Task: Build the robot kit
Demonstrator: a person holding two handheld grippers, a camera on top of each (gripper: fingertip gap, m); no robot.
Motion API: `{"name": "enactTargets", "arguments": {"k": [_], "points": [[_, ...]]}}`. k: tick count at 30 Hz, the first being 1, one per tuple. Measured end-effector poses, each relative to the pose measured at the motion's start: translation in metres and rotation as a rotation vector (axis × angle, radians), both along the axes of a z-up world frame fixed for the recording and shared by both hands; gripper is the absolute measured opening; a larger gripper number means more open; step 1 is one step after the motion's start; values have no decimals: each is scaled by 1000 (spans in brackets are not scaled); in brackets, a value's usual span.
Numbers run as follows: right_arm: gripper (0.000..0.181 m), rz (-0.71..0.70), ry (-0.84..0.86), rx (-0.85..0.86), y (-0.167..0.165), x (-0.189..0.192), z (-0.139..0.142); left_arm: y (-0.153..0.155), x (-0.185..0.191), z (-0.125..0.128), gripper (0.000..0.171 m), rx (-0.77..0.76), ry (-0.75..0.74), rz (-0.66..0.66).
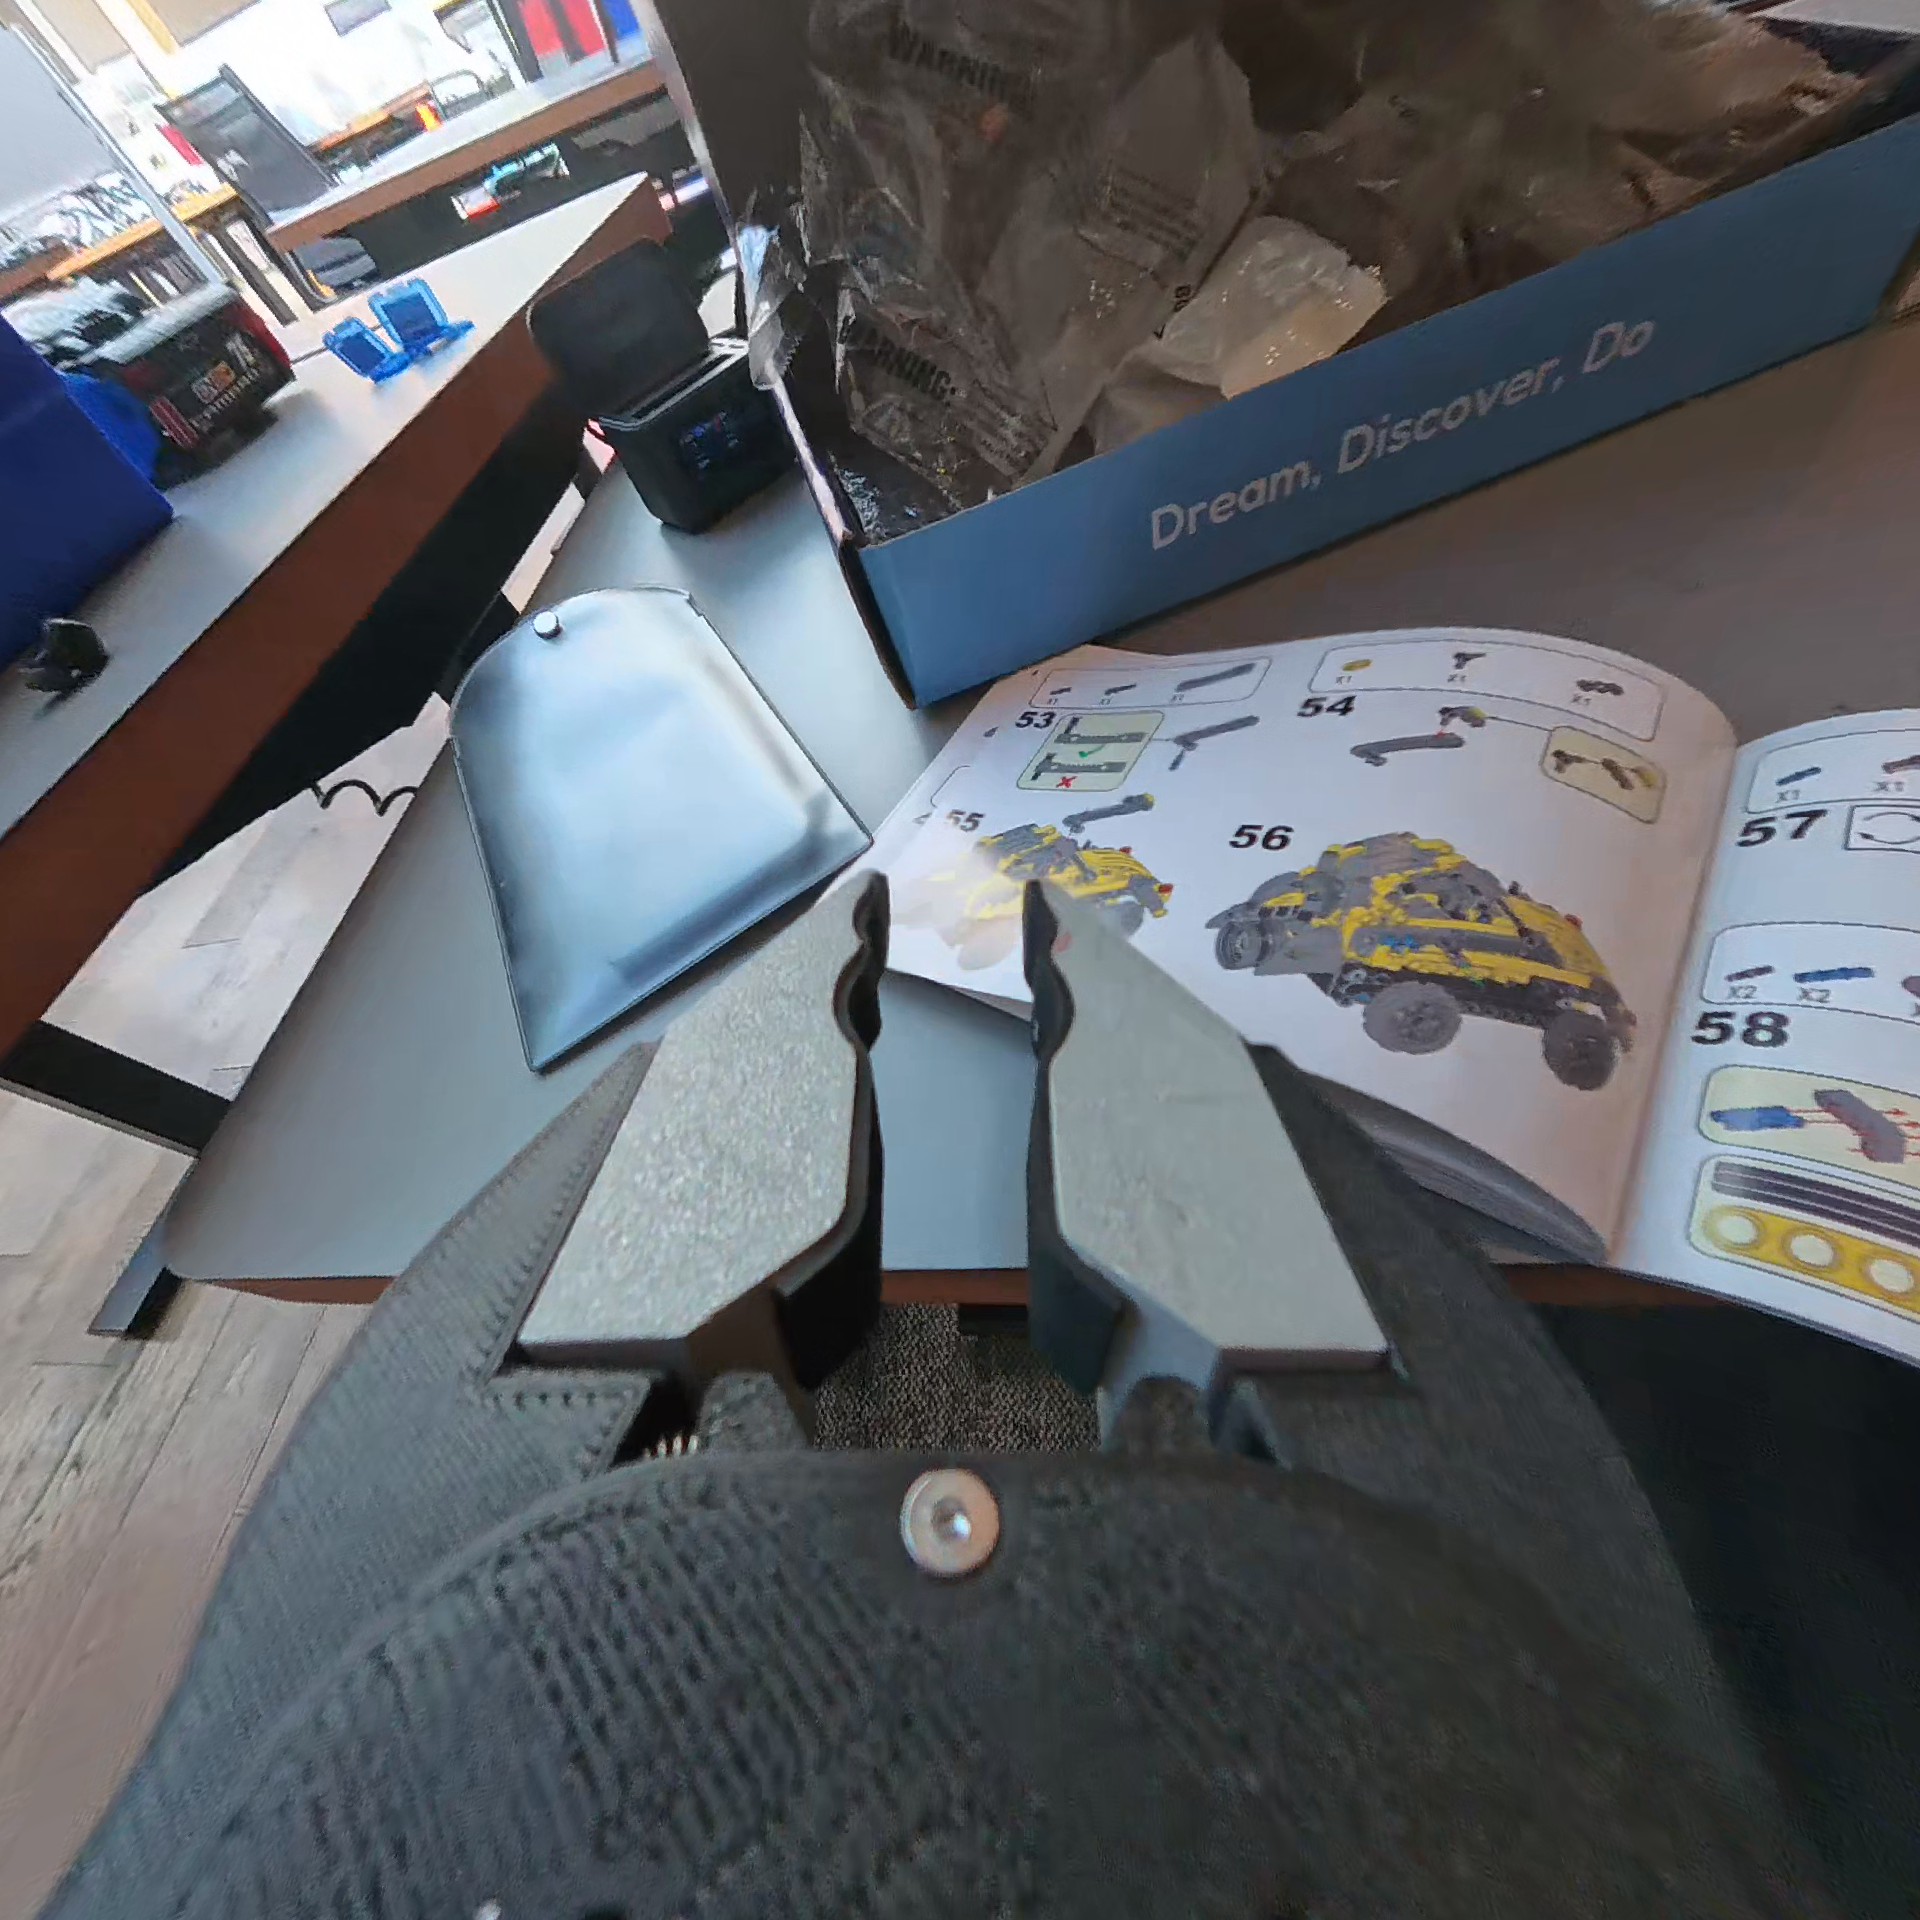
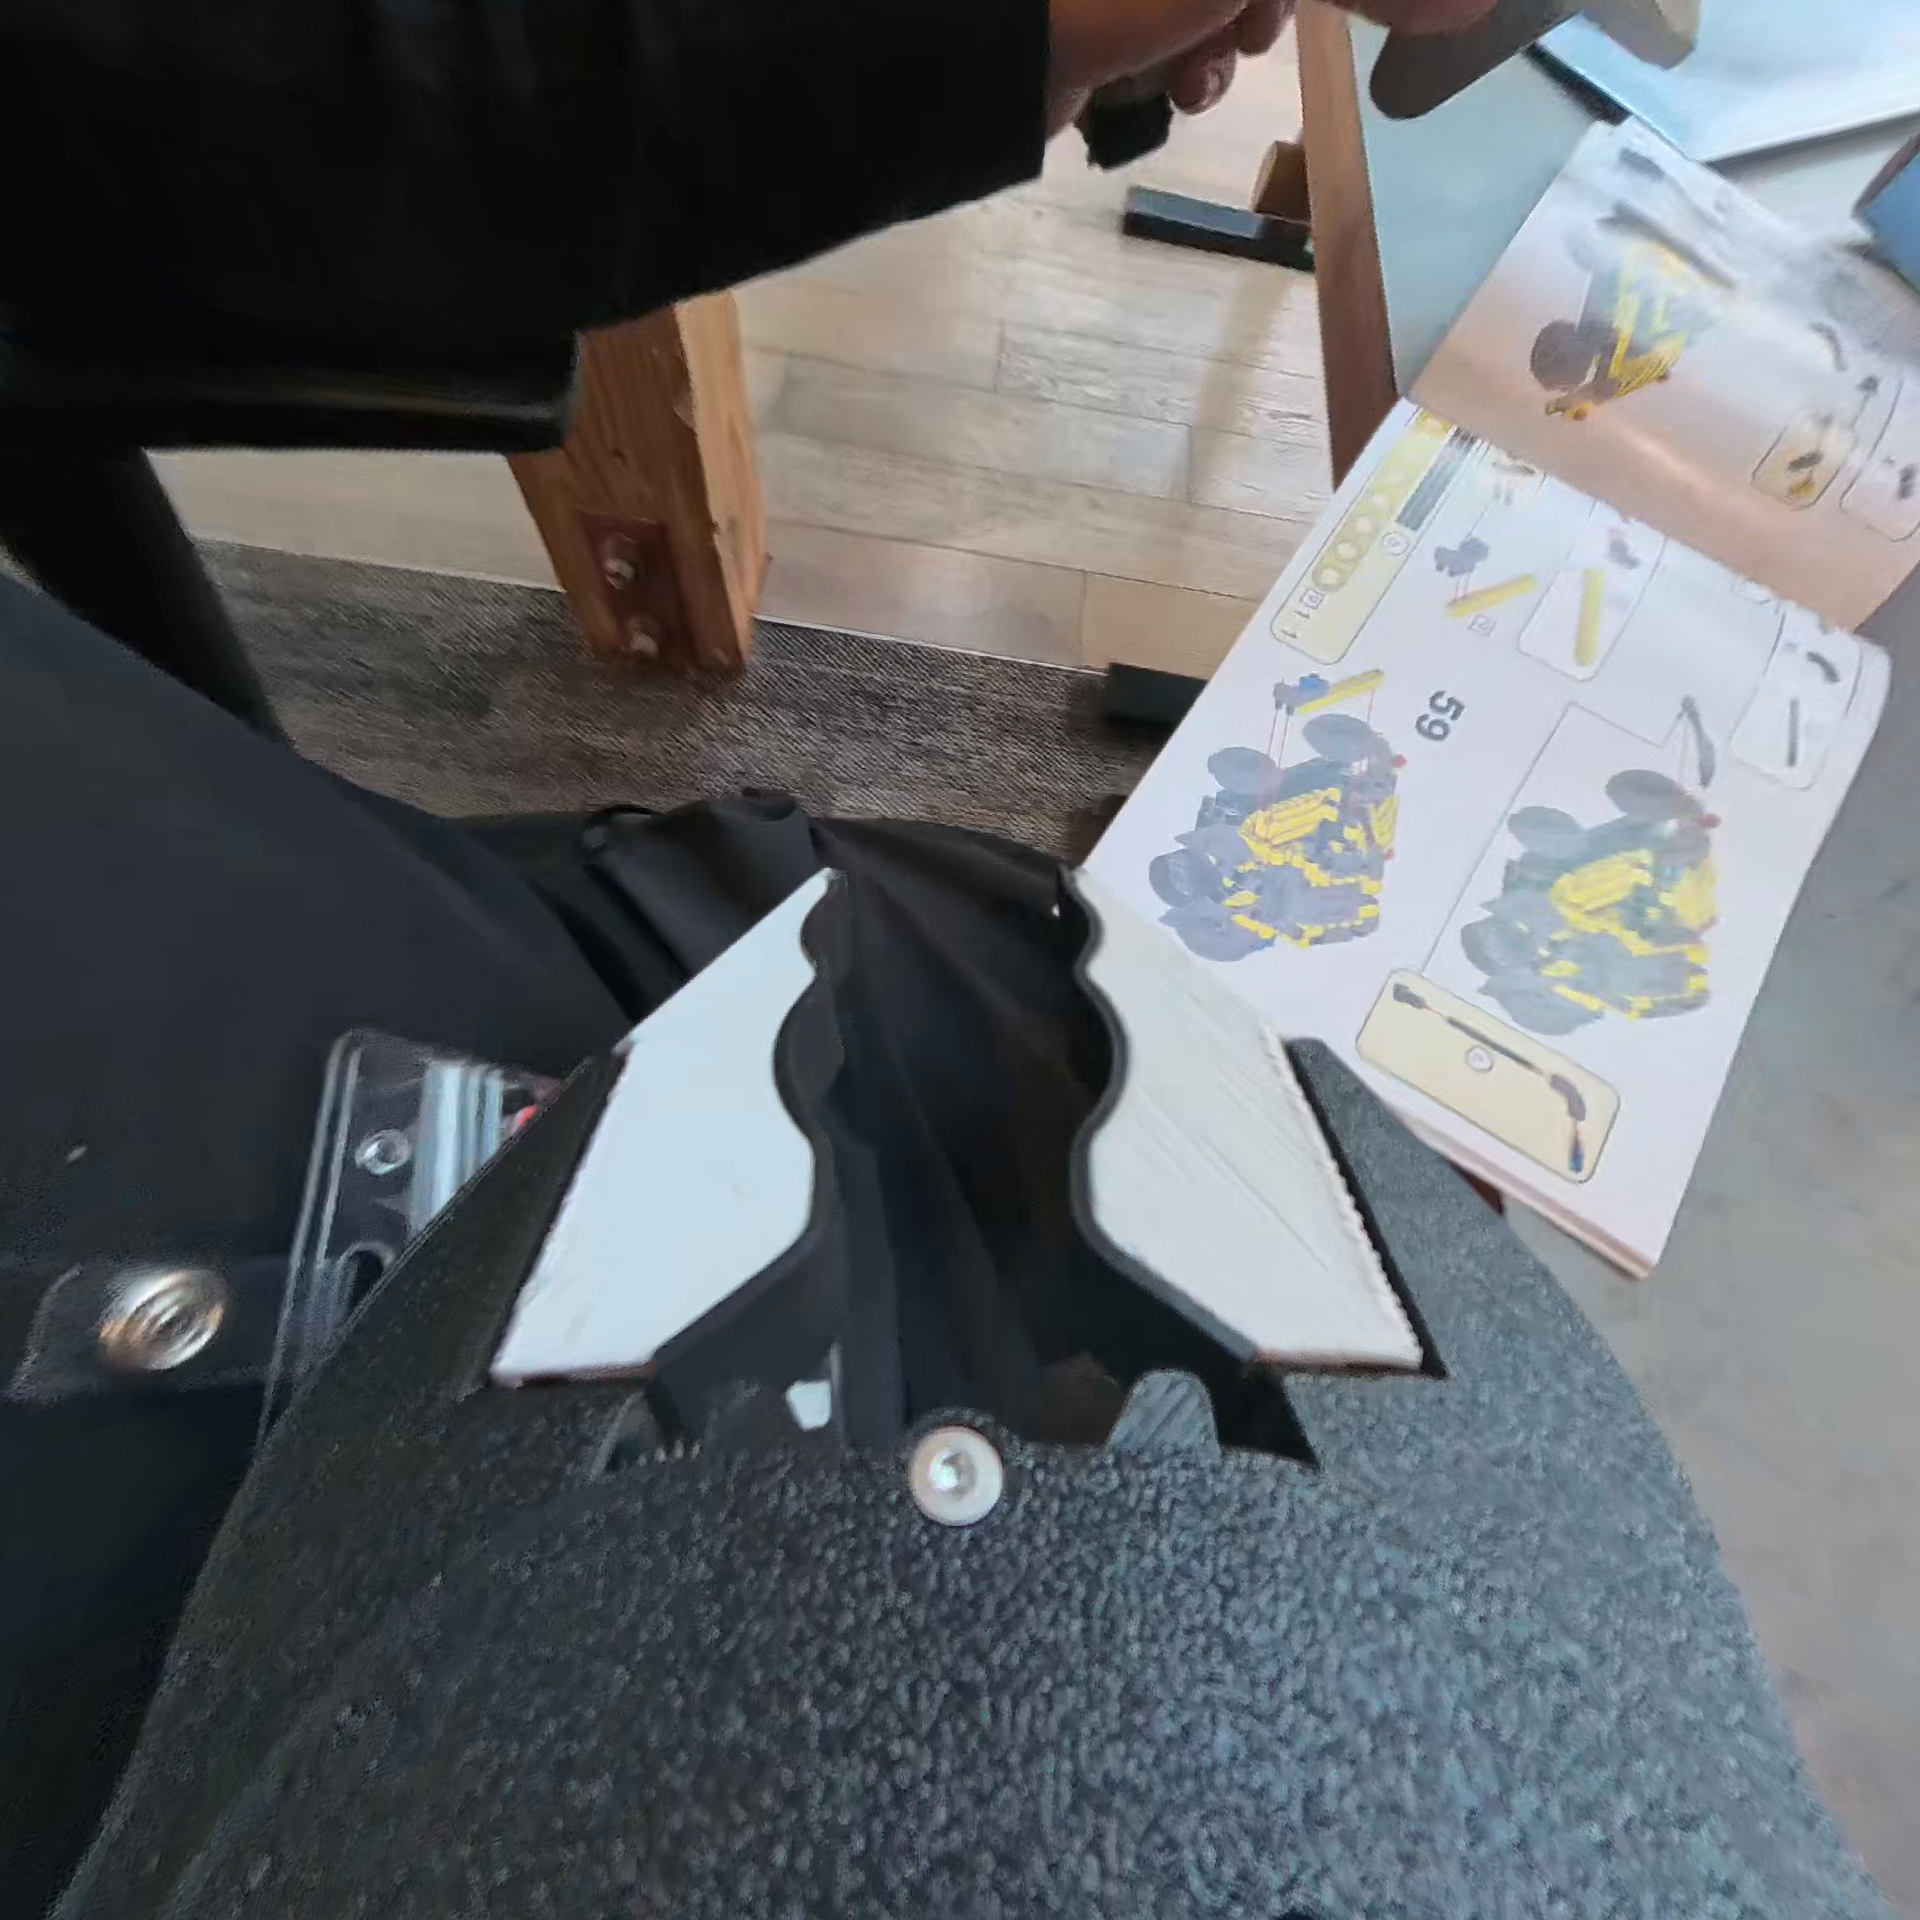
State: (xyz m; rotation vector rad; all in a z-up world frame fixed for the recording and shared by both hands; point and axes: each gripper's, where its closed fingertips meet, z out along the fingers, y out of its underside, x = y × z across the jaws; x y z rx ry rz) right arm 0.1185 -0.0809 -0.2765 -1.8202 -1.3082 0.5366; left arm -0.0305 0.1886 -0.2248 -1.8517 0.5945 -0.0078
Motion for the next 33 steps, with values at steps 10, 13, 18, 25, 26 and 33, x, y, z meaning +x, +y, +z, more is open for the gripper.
{"name": "enactTargets", "arguments": {"k": [10,13,18,25,26,33], "points": [[46,-298,-365,251,69,32,-3,-4,7,4,21,28,-5,-33],[41,-439,-329,260,90,64,17,-3,6,3,20,30,-8,-32],[42,-565,-322,148,102,107,14,-1,-3,2,20,27,-13,-6],[39,-420,-78,78,94,65,30,-18,43,12,10,50,-56,-214],[39,-390,-41,39,95,53,32,-19,49,8,12,38,-23,-220],[43,-365,102,-73,182,-23,60,-25,53,-49,0,-231,71,-215]]}}
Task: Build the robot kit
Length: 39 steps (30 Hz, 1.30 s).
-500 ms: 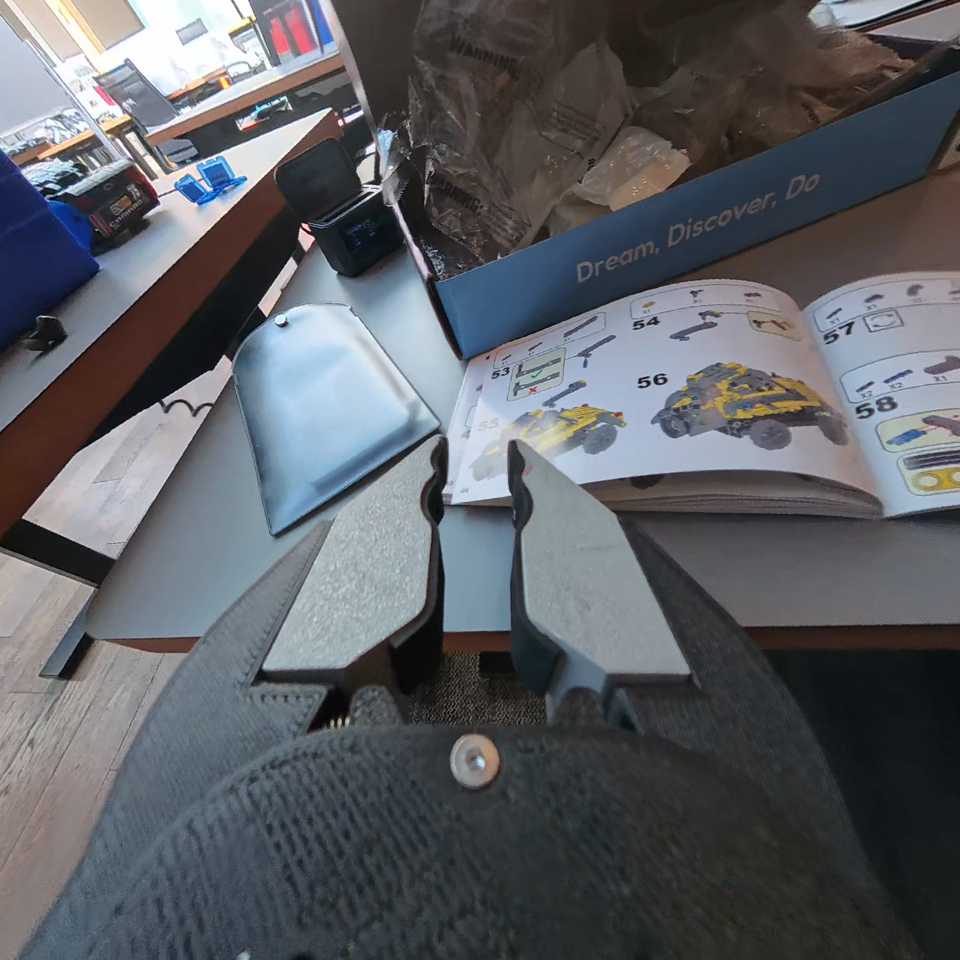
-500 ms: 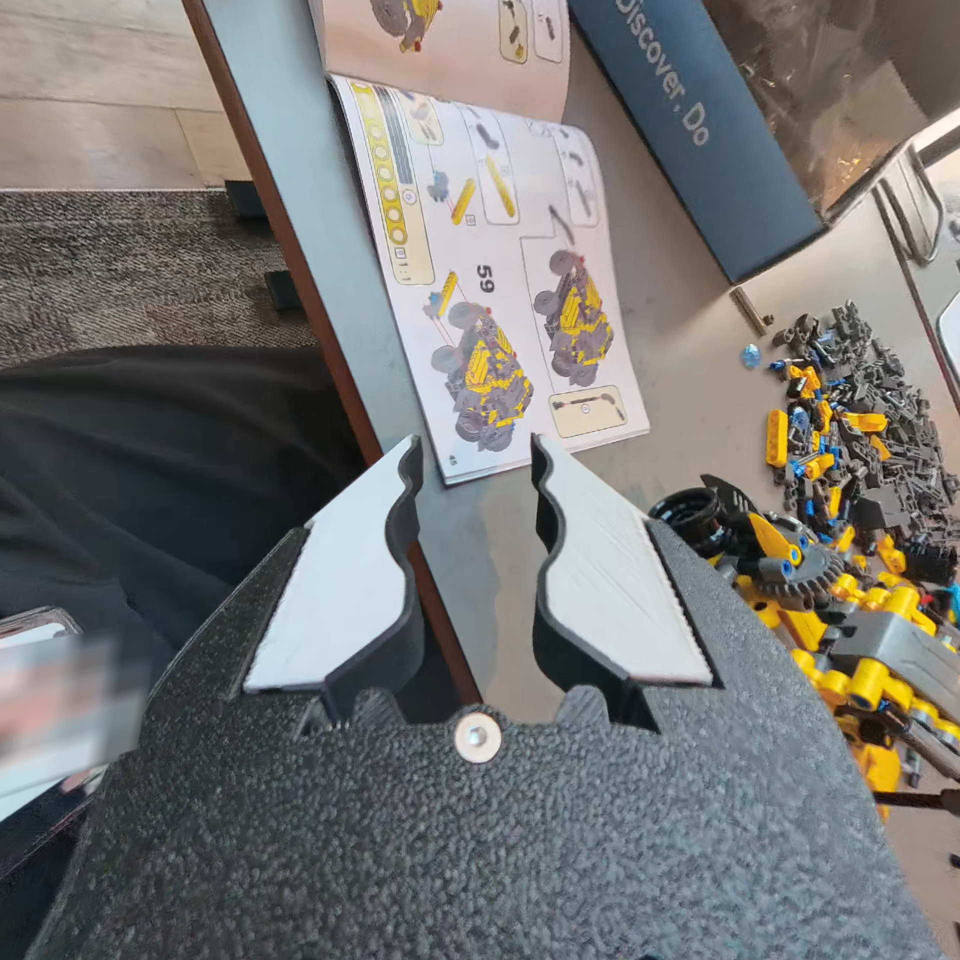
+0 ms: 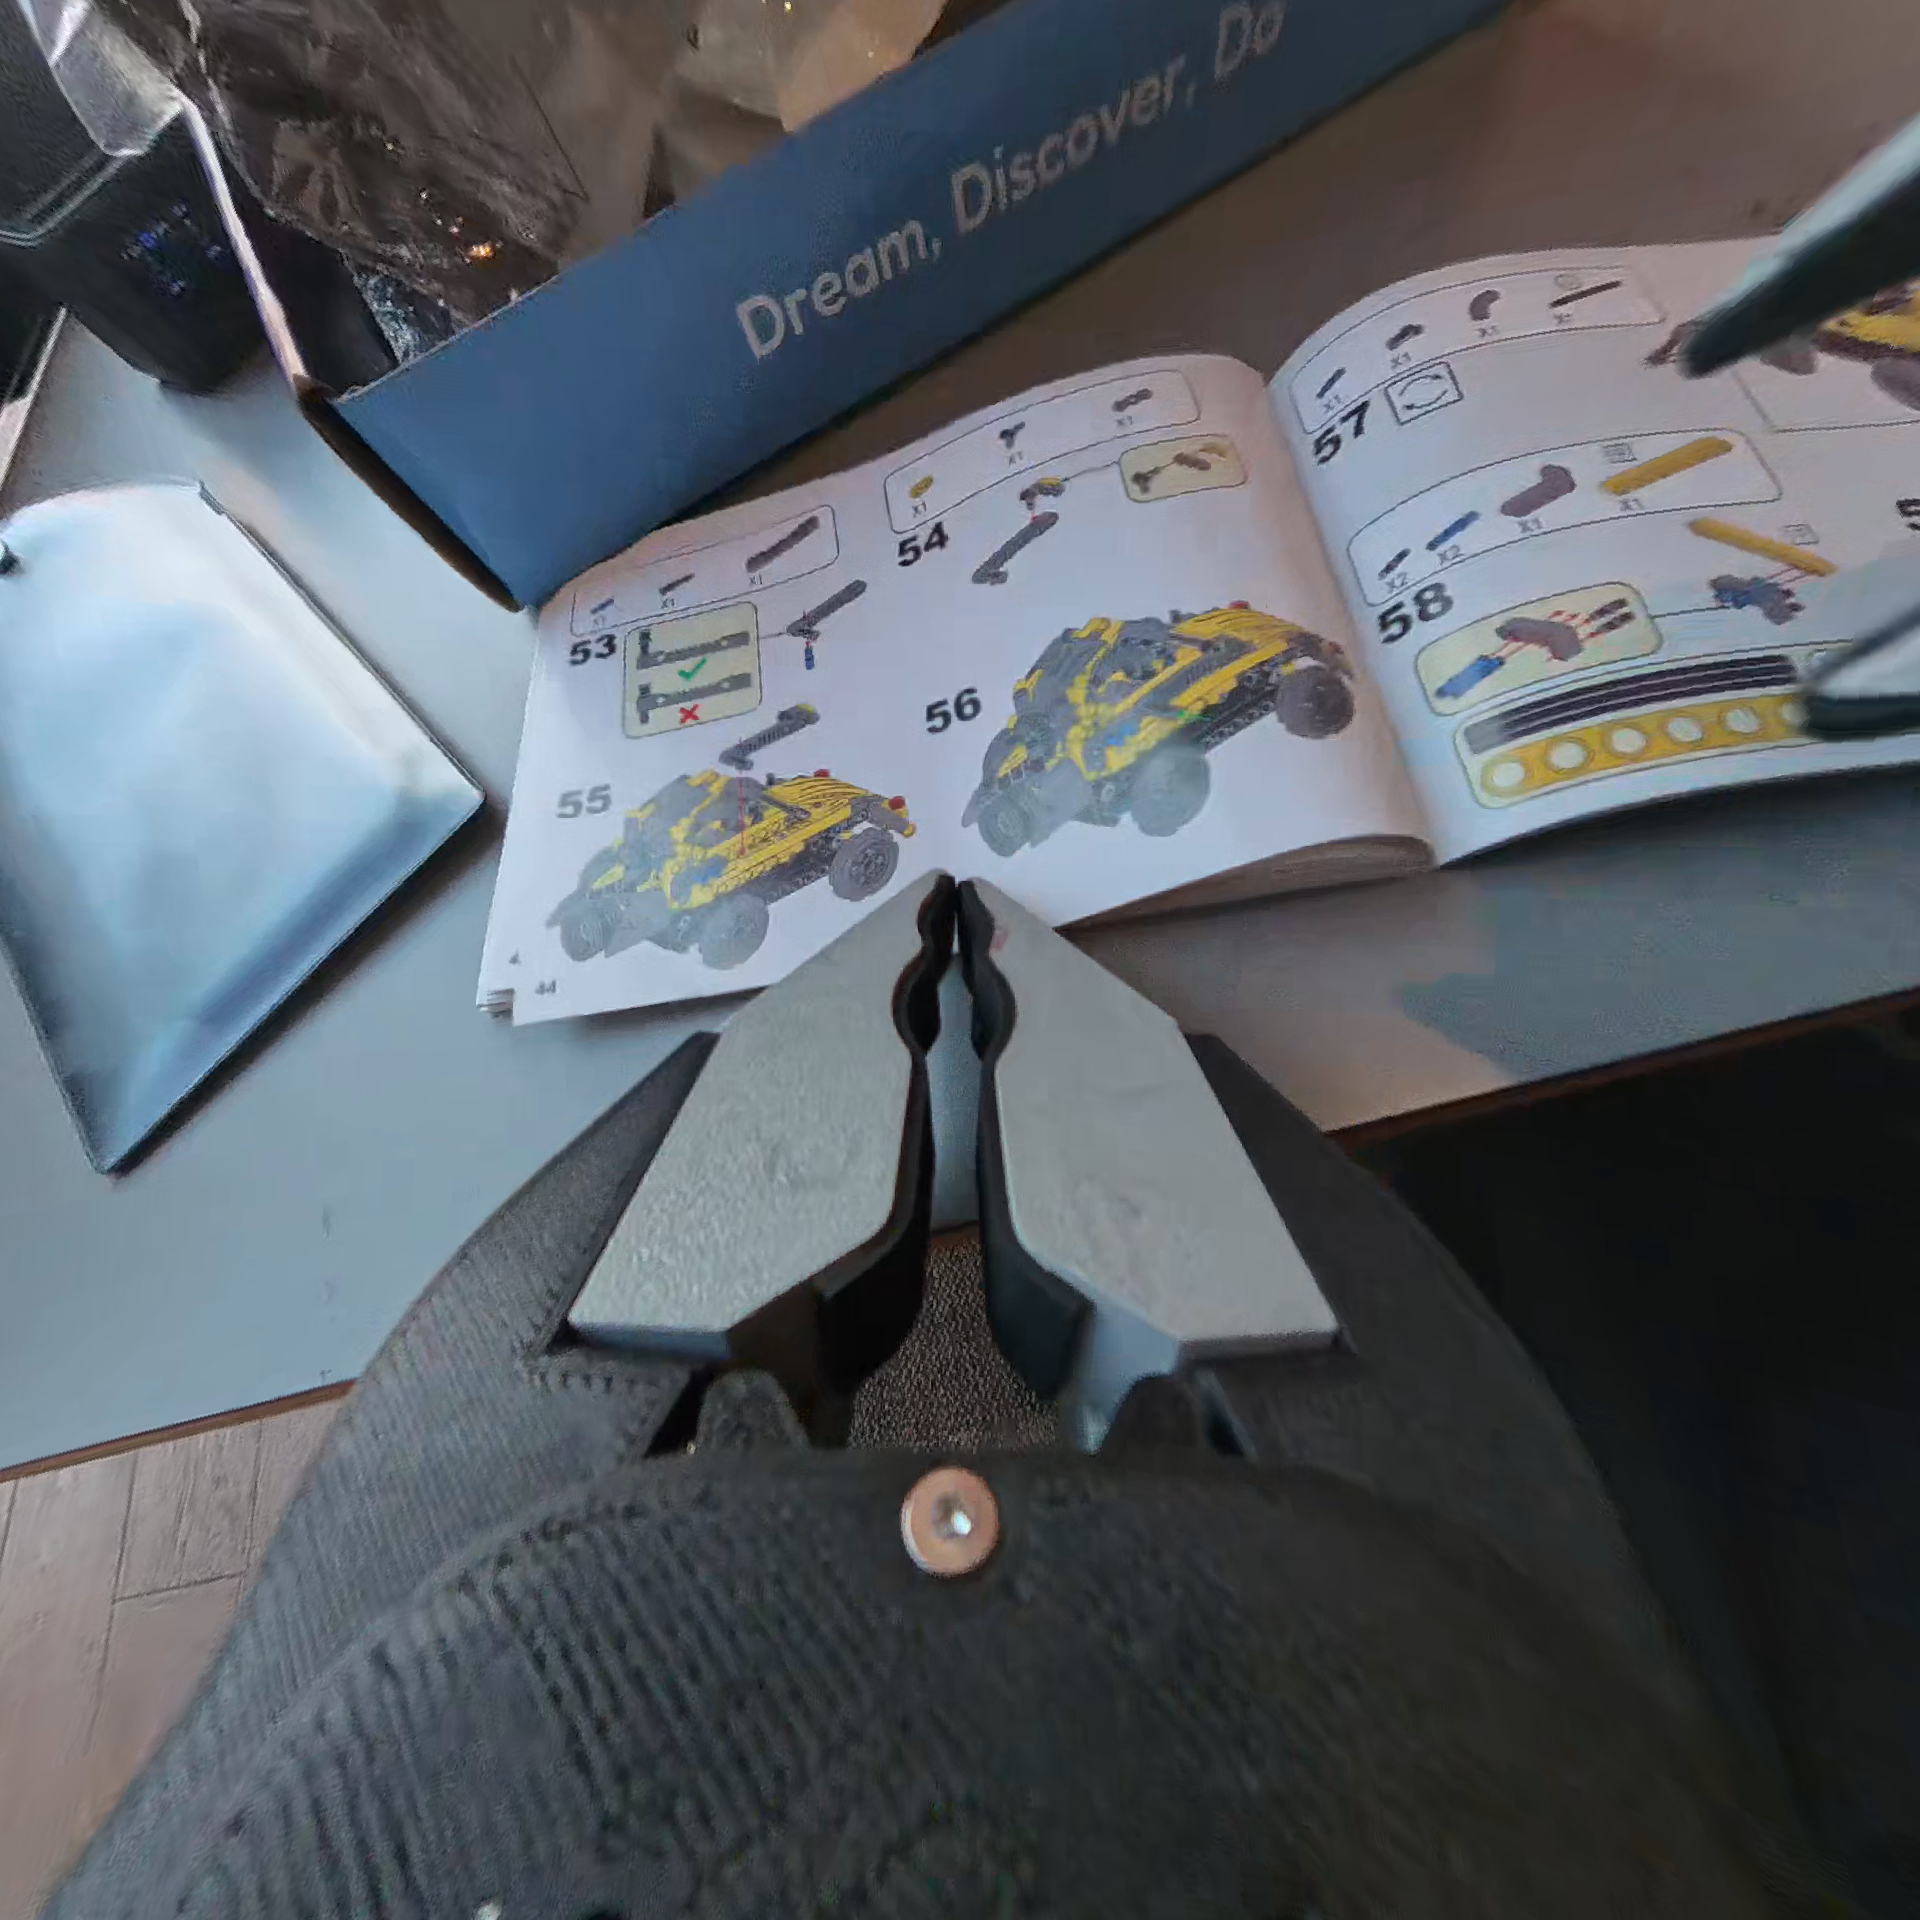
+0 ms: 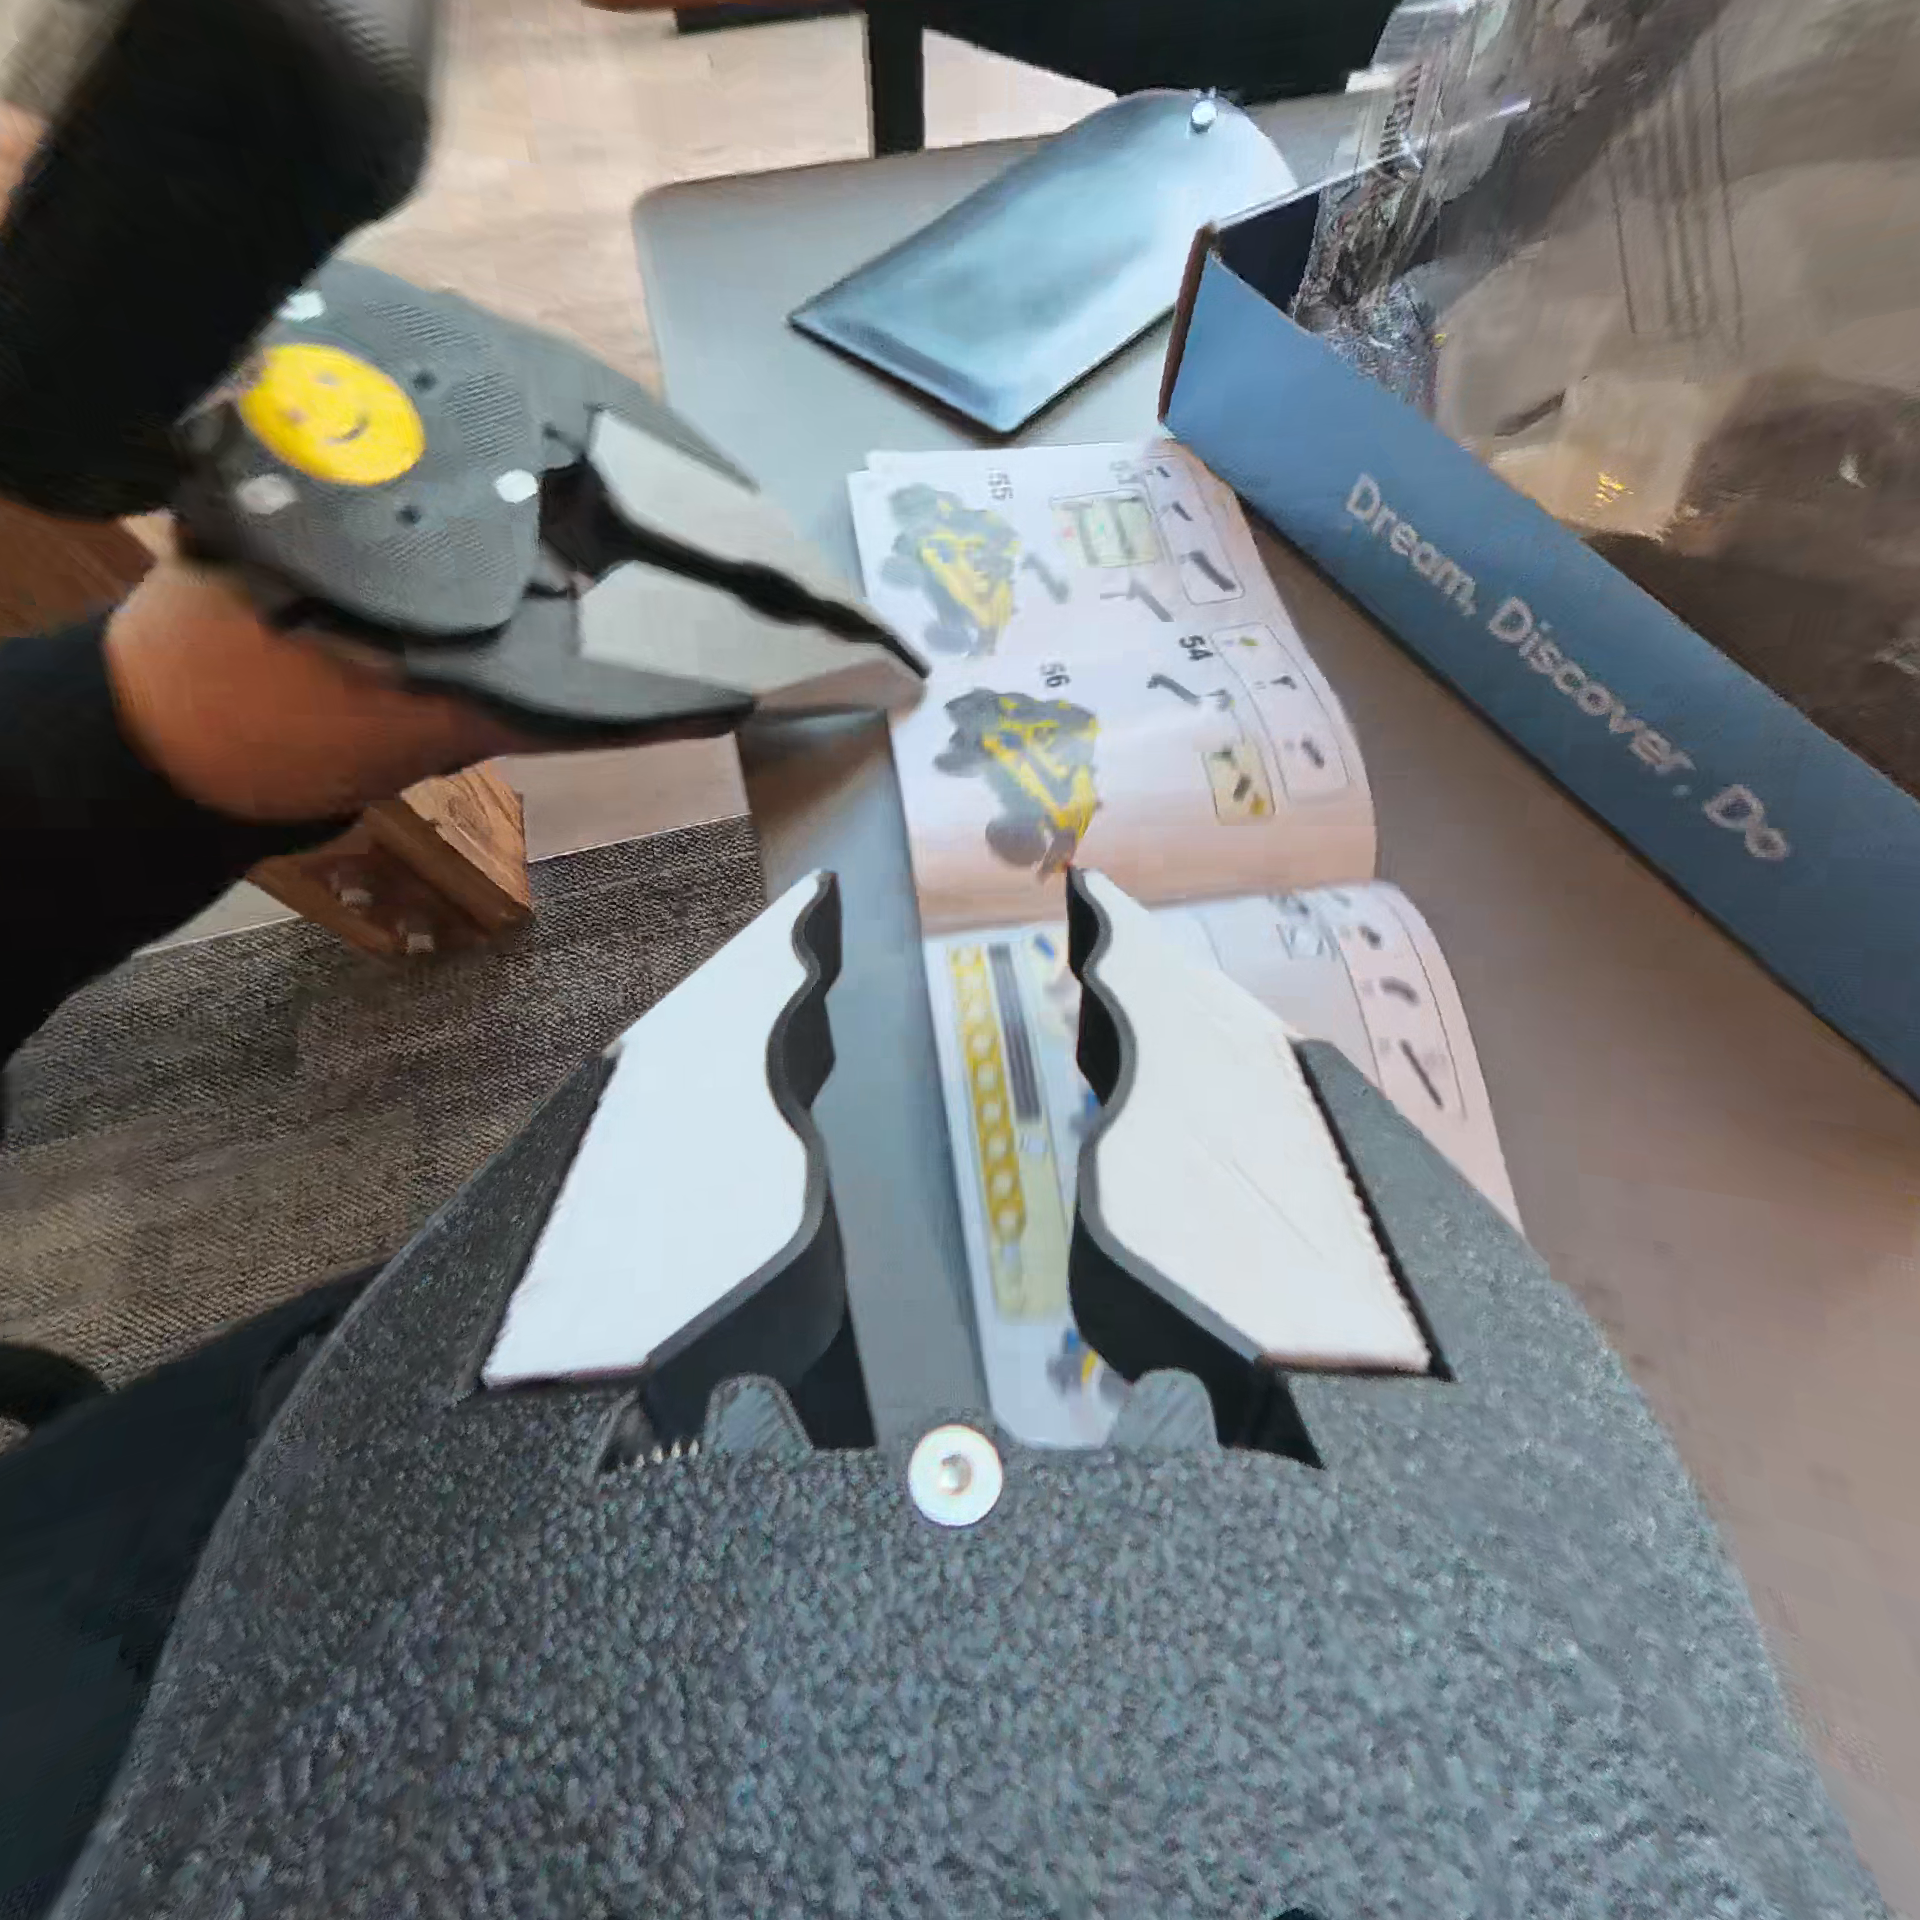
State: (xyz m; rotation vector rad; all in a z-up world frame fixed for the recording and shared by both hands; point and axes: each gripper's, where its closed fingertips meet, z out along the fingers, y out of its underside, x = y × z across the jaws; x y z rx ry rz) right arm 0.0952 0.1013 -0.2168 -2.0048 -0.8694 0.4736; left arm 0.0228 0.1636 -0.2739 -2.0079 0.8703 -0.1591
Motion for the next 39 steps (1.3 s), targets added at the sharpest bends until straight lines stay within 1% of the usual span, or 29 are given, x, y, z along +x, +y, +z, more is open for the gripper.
{"name": "enactTargets", "arguments": {"k": [2,4,5,6,7,9,11,13,14,15,16,17,19,24,26,27,29,32,33,34,35,36,38,39], "points": [[40,-2,-46,-40,28,-16,-14,1,-3,1,0,2,-3,3],[30,-4,-162,-75,48,-25,-37,3,-5,7,0,22,-52,9],[23,16,-218,-109,52,-29,-50,5,-9,12,0,39,-79,22],[14,63,-249,-153,49,-34,-61,8,-13,18,0,56,-104,39],[0,110,-214,-158,46,-42,-59,11,-19,23,0,74,-127,59],[0,191,-251,-120,41,-42,-60,16,-29,35,0,122,-173,94],[0,311,-268,-136,25,-38,-61,16,-28,41,0,139,-215,70],[0,460,-274,-204,-1,-29,-61,16,-26,33,0,102,-183,62],[0,500,-286,-223,-8,-23,-61,15,-26,22,0,61,-141,62],[0,504,-304,-220,-9,-16,-61,13,-26,9,0,7,-91,66],[0,481,-322,-203,-6,-9,-61,11,-25,2,0,-30,-72,60],[0,452,-335,-179,-2,-4,-61,10,-23,3,0,-35,-79,58],[0,381,-358,-120,6,6,-60,9,-23,0,0,-40,-48,55],[0,296,-322,-65,4,14,-56,11,-19,0,0,5,-8,56],[6,283,-283,-60,-3,17,-48,11,-19,2,0,16,-24,63],[11,285,-248,-59,-8,19,-41,11,-20,2,0,10,-39,65],[14,299,-170,-55,-23,27,-24,13,-20,5,0,14,-79,72],[15,302,-79,-12,-47,55,6,13,-20,20,0,61,-133,74],[16,293,-48,15,-54,68,18,13,-19,27,0,83,-150,72],[16,271,-10,48,-61,83,32,13,-18,33,3,103,-168,70],[15,242,34,81,-67,101,46,12,-17,38,10,120,-187,70],[15,199,84,117,-70,121,61,11,-14,42,12,128,-205,69],[12,46,187,208,-70,173,88,4,1,50,19,120,-251,36],[11,-48,228,254,-68,203,97,-2,13,55,20,117,-272,9]]}}
